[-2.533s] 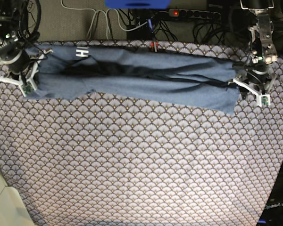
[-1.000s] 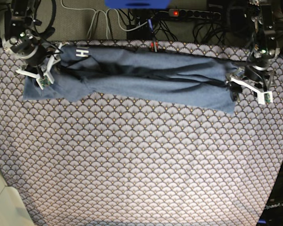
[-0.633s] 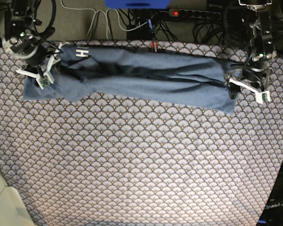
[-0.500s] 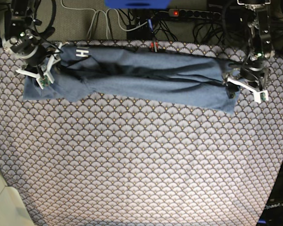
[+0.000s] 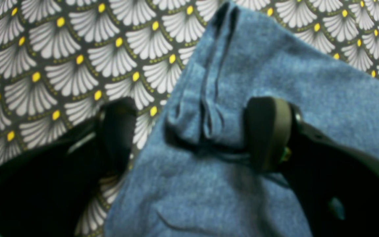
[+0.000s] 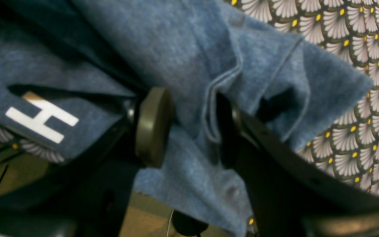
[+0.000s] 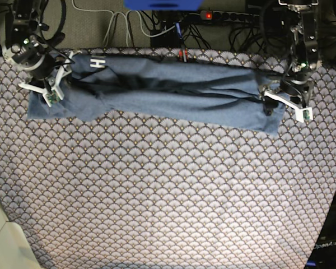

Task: Fold the T-shirt properly
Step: 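Release the fold and raise the left gripper off the shirt end, then grasp the shirt end with the left gripper and fold it toward the right gripper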

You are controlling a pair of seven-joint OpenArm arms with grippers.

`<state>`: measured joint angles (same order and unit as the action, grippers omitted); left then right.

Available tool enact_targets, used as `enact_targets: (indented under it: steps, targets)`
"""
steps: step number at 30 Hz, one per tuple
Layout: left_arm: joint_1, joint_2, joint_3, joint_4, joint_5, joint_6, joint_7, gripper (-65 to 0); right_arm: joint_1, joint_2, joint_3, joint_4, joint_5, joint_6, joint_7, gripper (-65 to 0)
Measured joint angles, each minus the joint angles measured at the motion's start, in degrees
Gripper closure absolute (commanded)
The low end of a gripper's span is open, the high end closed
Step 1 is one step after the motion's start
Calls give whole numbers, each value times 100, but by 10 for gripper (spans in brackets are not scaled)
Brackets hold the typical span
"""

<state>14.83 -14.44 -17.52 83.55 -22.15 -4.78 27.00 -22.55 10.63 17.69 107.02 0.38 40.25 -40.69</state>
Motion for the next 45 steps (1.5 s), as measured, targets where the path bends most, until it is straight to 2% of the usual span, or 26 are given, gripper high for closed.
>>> enact_targets:
  steps: [2,6,8,15,19,23,28,29,33,36,41,45]
  targets:
    - [-61,-2,0,-149,2,-17,-125,-392,0,0,0,0,0,0,0,-263]
    - [-125,-15,-11,-363,-72,-76,-273,-185,0,2,0,0,0,0,0,-263]
    - [-122,-11,-11,-382,-153,-120,-302,-117,0,0,0,0,-2,0,-2,-263]
    - [-122,0,-9,-334,-155,-109,-256,-107,2,2,0,0,0,0,0,-263]
    - [-4,24,7,42,-125,-72,48,-106,2,0,0,0,0,0,0,-263]
    - [260,251,15,649,-17,4,306,-106,15,9,0,0,2,0,2,-263]
    - [313,544,79,1488,-55,-37,264,-105,13,13,0,0,0,0,7,-263]
    - [330,560,188,1622,-31,7,326,-105,15,13,0,0,0,0,15,-263]
    - [358,575,748,2223,-15,11,1202,-103,13,11,0,0,0,0,2,-263]
    - [334,767,1189,2594,-20,28,1379,-101,13,11,0,0,-2,0,-2,-263]
    - [341,1150,1829,2627,2,26,1561,0,13,13,0,0,-2,0,-2,-263]
    - [262,1241,2387,2627,55,50,1495,-3,13,13,0,0,0,0,2,-263]
